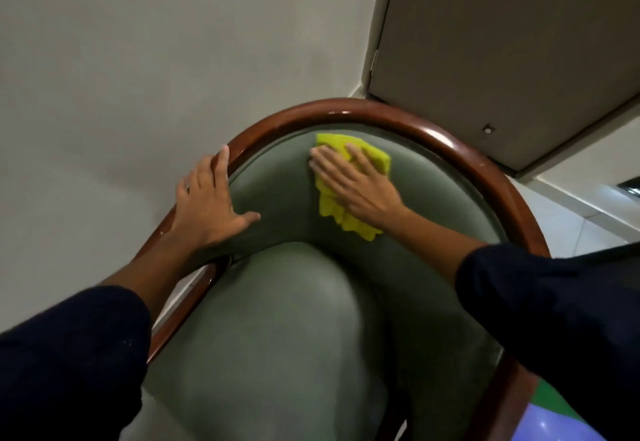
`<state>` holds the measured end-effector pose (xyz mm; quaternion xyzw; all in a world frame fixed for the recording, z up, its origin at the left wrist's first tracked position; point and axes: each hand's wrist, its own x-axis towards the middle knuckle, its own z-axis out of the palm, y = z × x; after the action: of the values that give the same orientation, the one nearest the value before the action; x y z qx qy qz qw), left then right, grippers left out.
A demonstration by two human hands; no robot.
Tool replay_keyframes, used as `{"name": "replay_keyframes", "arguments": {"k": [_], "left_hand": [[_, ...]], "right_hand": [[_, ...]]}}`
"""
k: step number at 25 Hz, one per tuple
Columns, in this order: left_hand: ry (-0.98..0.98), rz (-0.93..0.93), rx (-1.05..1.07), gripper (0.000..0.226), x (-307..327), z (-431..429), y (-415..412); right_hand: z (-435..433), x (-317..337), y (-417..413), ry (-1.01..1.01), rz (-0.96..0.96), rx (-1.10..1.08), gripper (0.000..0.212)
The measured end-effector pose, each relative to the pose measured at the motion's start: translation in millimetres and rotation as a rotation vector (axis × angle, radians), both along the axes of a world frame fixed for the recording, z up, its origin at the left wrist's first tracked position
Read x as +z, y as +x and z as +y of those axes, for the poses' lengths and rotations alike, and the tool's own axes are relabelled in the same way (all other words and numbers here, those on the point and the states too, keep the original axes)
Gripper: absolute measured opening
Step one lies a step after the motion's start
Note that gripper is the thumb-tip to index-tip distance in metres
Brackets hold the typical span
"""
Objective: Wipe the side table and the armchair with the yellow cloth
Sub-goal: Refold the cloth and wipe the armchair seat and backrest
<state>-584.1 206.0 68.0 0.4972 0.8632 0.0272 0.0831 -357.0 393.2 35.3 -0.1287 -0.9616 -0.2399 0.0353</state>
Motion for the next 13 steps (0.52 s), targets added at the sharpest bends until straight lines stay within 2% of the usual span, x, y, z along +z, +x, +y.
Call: {"name": "replay_keyframes", "arguments": {"k": [3, 5, 7, 8, 10, 12, 13], "left_hand": [[0.014, 0.005, -0.013, 0.124, -1, 1, 0], [0.023, 0.011, -0.02, 0.126, -4, 0, 0], [0.018, 0.0, -0.026, 0.126, -7, -7, 3], [0.015, -0.01, -0.024, 0.126, -7, -15, 4], [-0.013, -0.01, -0.032, 0.123, -2, -42, 15], [-0.013, -0.086, -0.054, 0.115, 8, -75, 47], [0.002, -0.221, -0.019, 0.106, 14, -93, 72]], "right_hand": [[-12, -18, 69, -0.001, 0.018, -0.173, 0.067], [-41, -33, 94, -0.121, -0.001, -0.265, 0.073], [-79, -54, 101, -0.29, 0.028, -0.405, 0.066], [-100, -65, 101, -0.408, -0.001, -0.474, 0.06], [-147, -77, 101, -0.768, 0.014, -0.692, 0.048], [-189, -71, 106, -1.204, 0.24, -0.951, 0.036], [-209, -63, 109, -1.386, 0.389, -1.021, 0.033]]}}
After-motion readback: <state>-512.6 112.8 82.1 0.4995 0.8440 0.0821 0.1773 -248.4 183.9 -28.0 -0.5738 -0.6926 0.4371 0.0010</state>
